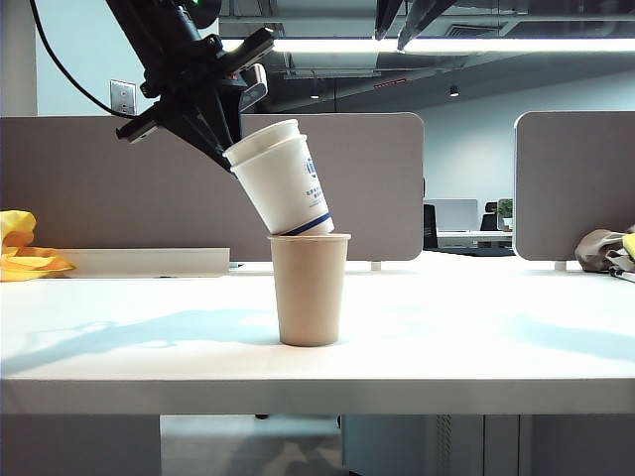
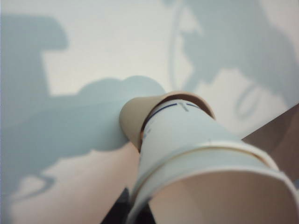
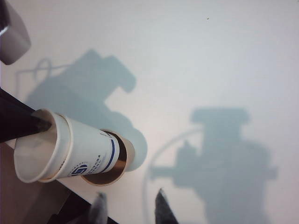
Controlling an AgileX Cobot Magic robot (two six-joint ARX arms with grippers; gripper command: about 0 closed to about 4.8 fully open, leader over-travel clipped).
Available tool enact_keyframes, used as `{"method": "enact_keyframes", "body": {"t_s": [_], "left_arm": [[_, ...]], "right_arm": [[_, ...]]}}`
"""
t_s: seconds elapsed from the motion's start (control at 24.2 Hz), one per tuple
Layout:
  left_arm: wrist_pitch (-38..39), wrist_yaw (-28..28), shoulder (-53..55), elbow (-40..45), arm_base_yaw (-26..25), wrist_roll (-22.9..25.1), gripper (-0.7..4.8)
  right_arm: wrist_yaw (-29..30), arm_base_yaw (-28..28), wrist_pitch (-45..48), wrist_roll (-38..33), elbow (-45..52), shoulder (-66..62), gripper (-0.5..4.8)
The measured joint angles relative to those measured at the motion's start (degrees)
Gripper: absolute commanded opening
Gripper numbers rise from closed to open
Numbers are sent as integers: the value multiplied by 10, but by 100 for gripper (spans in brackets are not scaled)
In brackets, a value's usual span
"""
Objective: Pick up all the paper cups on the table one by one and stack them together.
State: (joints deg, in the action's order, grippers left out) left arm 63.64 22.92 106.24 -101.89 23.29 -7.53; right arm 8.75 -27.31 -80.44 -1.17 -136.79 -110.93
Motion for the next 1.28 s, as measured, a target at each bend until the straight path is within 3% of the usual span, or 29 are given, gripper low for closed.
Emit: {"method": "enact_keyframes", "body": {"t_s": [0.12, 0.54, 0.7, 0.91, 1.03, 1.28], "left_arm": [[0, 0, 0, 0, 0, 0, 63], [-19, 26, 0, 0, 0, 0, 62], [-29, 26, 0, 0, -1, 0, 61], [-33, 26, -1, 0, -1, 0, 50], [-45, 23, -7, 0, -1, 0, -8], [-86, -2, -76, 0, -3, 0, -6]], "right_arm": [[0, 0, 0, 0, 0, 0, 136], [2, 0, 0, 0, 0, 0, 136], [30, 0, 2, 0, 12, 1, 136], [33, 0, 2, 0, 51, 0, 135], [33, 0, 0, 2, 63, 1, 135], [50, 0, 1, 4, 69, 12, 104]]}}
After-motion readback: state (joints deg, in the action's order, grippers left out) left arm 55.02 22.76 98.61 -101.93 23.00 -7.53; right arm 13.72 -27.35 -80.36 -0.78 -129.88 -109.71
